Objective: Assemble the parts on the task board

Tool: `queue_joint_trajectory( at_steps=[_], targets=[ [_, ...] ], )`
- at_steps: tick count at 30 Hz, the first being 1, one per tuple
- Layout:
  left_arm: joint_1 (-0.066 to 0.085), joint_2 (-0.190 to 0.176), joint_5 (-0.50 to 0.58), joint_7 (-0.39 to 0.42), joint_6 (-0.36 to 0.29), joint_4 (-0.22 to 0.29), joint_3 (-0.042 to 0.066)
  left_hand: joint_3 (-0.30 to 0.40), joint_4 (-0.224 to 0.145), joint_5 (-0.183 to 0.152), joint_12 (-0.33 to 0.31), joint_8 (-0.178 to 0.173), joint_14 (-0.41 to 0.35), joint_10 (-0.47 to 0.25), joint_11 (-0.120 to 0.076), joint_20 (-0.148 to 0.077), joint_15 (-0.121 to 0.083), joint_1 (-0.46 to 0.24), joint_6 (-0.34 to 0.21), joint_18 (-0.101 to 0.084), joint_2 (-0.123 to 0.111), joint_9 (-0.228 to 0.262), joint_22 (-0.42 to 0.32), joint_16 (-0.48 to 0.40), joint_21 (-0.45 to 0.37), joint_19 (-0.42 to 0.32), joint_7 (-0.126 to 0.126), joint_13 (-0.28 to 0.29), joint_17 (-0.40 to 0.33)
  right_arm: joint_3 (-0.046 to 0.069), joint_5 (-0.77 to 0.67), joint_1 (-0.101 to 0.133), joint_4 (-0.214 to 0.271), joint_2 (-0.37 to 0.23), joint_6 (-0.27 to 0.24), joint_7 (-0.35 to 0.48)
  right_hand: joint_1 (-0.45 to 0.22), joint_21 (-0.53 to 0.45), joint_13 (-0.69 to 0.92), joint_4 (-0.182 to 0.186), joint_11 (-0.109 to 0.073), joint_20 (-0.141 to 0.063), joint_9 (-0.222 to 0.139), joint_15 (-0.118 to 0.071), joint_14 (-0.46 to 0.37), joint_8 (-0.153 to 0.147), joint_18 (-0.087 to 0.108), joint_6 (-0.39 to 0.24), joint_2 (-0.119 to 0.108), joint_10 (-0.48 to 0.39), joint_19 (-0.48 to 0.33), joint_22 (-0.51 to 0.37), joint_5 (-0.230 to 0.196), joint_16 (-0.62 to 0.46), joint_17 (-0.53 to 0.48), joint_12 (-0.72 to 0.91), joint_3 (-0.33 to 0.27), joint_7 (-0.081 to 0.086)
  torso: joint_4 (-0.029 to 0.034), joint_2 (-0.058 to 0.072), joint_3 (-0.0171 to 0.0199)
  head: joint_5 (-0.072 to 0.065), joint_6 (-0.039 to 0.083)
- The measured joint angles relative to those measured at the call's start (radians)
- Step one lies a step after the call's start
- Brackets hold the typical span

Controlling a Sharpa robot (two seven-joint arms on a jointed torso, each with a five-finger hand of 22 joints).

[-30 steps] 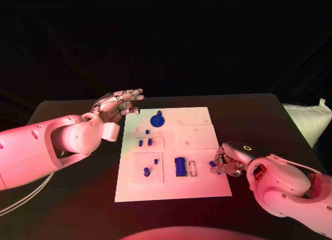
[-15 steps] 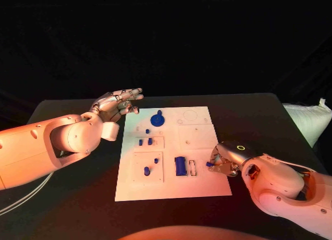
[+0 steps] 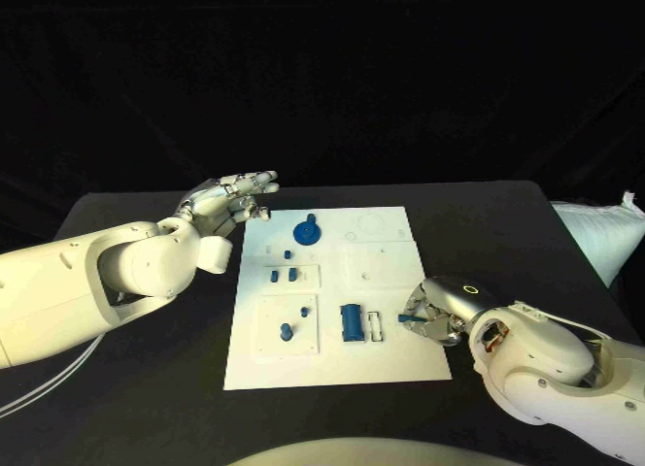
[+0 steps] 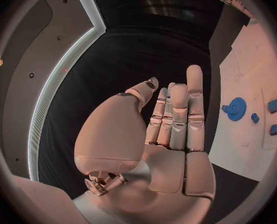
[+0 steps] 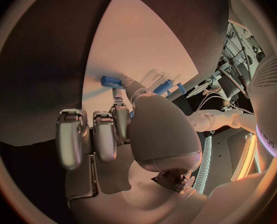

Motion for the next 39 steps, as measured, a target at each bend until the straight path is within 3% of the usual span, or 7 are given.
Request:
queue_joint_trajectory(
  at_steps=[3,5,8,20,21,30,39],
  targets=[
    [0.000,0.000,0.000,0.000,0.000,0.000,0.000,0.000,0.000,0.000,0.000,0.000,0.000,0.000,0.000,0.000,0.000,0.000,0.000,0.000,0.000,0.000,0.000,0.000,0.000,0.000,0.000,0.000,0.000,-0.003,0.050,-0.001,0.009,-0.001,-0.025,-0.001,-0.015,0.000,-0.021,0.003,0.000,0.000,0.000,0.000,0.000,0.000,0.000,0.000,-0.007,0.000,0.000,0.001,0.000,0.000,0.000,0.001,0.008,0.001,0.0007,0.000,-0.0007,0.000,0.001],
    [0.000,0.001,0.000,0.000,0.000,0.000,0.000,0.000,0.000,0.000,0.000,0.000,0.000,0.000,0.000,0.000,0.000,0.000,0.000,0.000,0.000,0.000,0.000,0.000,0.000,0.000,0.000,0.000,0.000,-0.004,0.082,0.000,0.017,-0.001,-0.044,-0.001,-0.039,0.000,-0.077,0.009,0.000,0.000,0.000,0.000,0.000,0.000,0.000,0.002,-0.022,0.000,0.000,0.001,-0.001,0.000,0.000,0.001,0.058,0.003,0.0007,0.000,-0.0012,0.000,0.002],
    [0.000,0.001,0.000,-0.001,0.000,0.000,0.000,0.000,0.000,0.000,0.000,0.000,0.000,0.000,0.000,0.000,0.000,0.000,0.000,0.000,0.000,0.000,0.000,0.000,0.000,0.000,0.000,0.000,0.000,-0.003,0.116,0.002,0.026,-0.001,-0.069,0.000,-0.061,0.000,-0.120,0.019,-0.006,0.000,0.000,0.000,0.000,0.000,0.000,0.005,-0.034,0.006,0.000,0.001,-0.010,0.000,0.000,0.001,0.080,0.006,0.0009,0.000,-0.0013,0.000,0.002],
    [0.000,0.001,0.000,-0.001,0.001,0.002,0.000,0.000,0.000,0.000,0.000,0.000,0.000,0.000,0.000,0.000,0.000,0.000,0.000,0.000,0.000,0.000,0.000,0.000,0.000,0.000,0.000,0.000,0.000,-0.002,0.199,0.005,0.041,0.023,-0.149,-0.003,-0.119,0.000,-0.135,0.041,-0.014,0.000,0.003,0.000,0.000,0.002,0.001,0.015,-0.072,0.015,0.000,0.001,0.005,0.004,0.000,0.012,0.084,0.003,0.0011,0.000,-0.0020,0.003,0.000],
    [0.000,0.001,0.000,-0.001,0.001,0.002,0.000,0.000,0.000,0.000,0.000,0.000,0.000,0.000,0.000,0.000,0.000,0.000,0.000,0.000,0.000,0.000,0.000,0.000,0.000,0.000,0.000,0.000,0.000,-0.002,0.203,0.005,0.041,0.025,-0.152,-0.004,-0.126,0.000,-0.135,0.048,-0.014,0.000,0.017,0.000,0.000,0.003,0.001,0.016,-0.075,0.015,0.000,0.001,0.012,0.004,0.000,0.015,0.082,0.002,0.0011,0.000,-0.0020,0.003,0.000],
    [0.000,0.001,0.000,-0.002,0.002,0.004,0.000,0.000,0.000,0.000,0.000,0.000,0.000,0.000,0.000,0.000,0.000,0.000,0.000,0.000,0.000,0.000,0.000,0.000,0.000,0.000,0.000,0.000,0.000,-0.002,0.241,0.006,0.022,0.056,-0.147,-0.016,-0.166,0.004,-0.135,0.073,-0.023,-0.007,0.045,-0.007,0.000,0.011,0.002,0.038,-0.090,0.013,0.000,0.000,0.069,0.004,0.000,0.035,0.058,-0.010,0.0020,0.000,-0.0019,0.002,-0.001],
    [0.000,0.002,0.000,-0.002,0.003,0.005,0.000,-0.003,-0.003,0.000,0.007,0.005,-0.004,0.000,0.000,0.000,-0.004,0.000,-0.003,0.000,0.000,0.000,-0.001,0.000,-0.005,0.000,-0.003,0.001,-0.005,-0.002,0.260,0.005,-0.001,0.077,-0.115,-0.027,-0.175,0.004,-0.135,0.080,-0.027,-0.011,0.060,-0.014,0.000,0.026,0.002,0.046,-0.083,0.008,0.000,0.000,0.073,0.004,0.000,0.035,0.043,-0.006,0.0021,0.001,-0.0013,0.004,-0.004]
  ],
)
